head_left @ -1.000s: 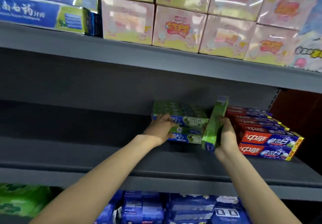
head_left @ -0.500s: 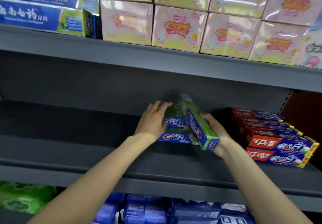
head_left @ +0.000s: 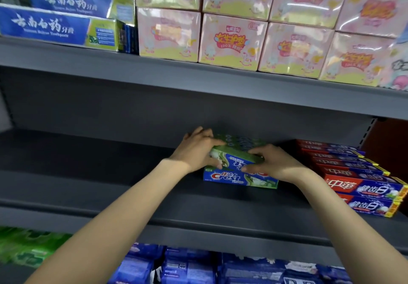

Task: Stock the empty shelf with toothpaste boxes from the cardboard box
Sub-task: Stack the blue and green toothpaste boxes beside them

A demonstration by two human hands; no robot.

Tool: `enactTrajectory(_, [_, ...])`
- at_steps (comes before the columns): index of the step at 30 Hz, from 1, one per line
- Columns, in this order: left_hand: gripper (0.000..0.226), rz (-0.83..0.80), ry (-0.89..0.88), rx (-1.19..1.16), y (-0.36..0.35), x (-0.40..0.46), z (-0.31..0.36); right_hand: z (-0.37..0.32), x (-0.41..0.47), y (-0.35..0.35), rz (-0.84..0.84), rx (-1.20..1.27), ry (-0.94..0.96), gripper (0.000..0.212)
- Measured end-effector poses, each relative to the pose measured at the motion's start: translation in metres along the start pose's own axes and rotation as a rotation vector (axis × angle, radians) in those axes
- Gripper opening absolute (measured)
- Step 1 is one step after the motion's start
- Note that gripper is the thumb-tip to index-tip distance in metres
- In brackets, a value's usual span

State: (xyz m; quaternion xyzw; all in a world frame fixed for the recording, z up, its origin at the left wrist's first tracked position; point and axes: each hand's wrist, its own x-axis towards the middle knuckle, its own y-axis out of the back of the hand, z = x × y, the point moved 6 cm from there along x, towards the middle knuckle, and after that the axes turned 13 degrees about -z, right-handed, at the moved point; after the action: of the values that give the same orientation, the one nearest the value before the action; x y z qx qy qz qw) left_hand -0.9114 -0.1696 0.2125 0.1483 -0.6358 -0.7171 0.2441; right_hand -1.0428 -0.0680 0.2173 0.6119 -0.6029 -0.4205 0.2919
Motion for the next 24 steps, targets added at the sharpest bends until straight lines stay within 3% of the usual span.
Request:
enactTrajectory(2, [0.083,0.176,0.013,-0.129,0.007,-0.004,0.002,0.006,0.0,0.004,0.134,0.061,0.022,0.034])
enactTrajectory(5, [0.085,0.413,0.168,-0.545,0.006,-0.011,-0.002,0.019,0.001,-0.004,0.3,0.618,0.038,0.026])
enactTrajectory(8, [0.046,0.185,0.189,-0.887,-0.017,-0.003,0.011,0.021,0.009,-0.032,0.361,1.086,-0.032,0.013])
enactTrajectory(10, [0.038,-0.021,0.134,-1.045,-0.035,0.001,0.026,0.018,0.015,-0.046,0.39,1.219,-0.031,0.016])
enactTrajectory(12, [0.028,-0.107,0.071,-1.063,-0.045,0.001,0.033,0.018,0.02,-0.05,0.43,1.129,-0.024,0.017])
enactTrajectory(14, [0.031,-0.051,0.032,-1.026,-0.045,0.0,0.029,0.024,0.02,-0.042,0.486,0.771,-0.042,0.018])
enactTrajectory(16, [0.045,0.021,0.042,-0.867,-0.036,-0.003,0.022,0.029,0.016,-0.028,0.526,0.341,-0.097,0.054])
enactTrajectory(19, [0.053,0.036,0.054,-0.642,-0.024,-0.005,0.015,0.03,-0.003,-0.012,0.669,0.033,-0.127,0.1])
enactTrajectory(22, [0.049,-0.054,0.008,-0.446,-0.019,-0.001,0.018,0.031,-0.022,-0.001,0.838,-0.063,-0.164,0.118])
enactTrajectory(24, [0.047,-0.106,-0.016,-0.347,-0.02,0.002,0.02,0.031,-0.021,-0.001,0.762,-0.223,-0.167,0.116])
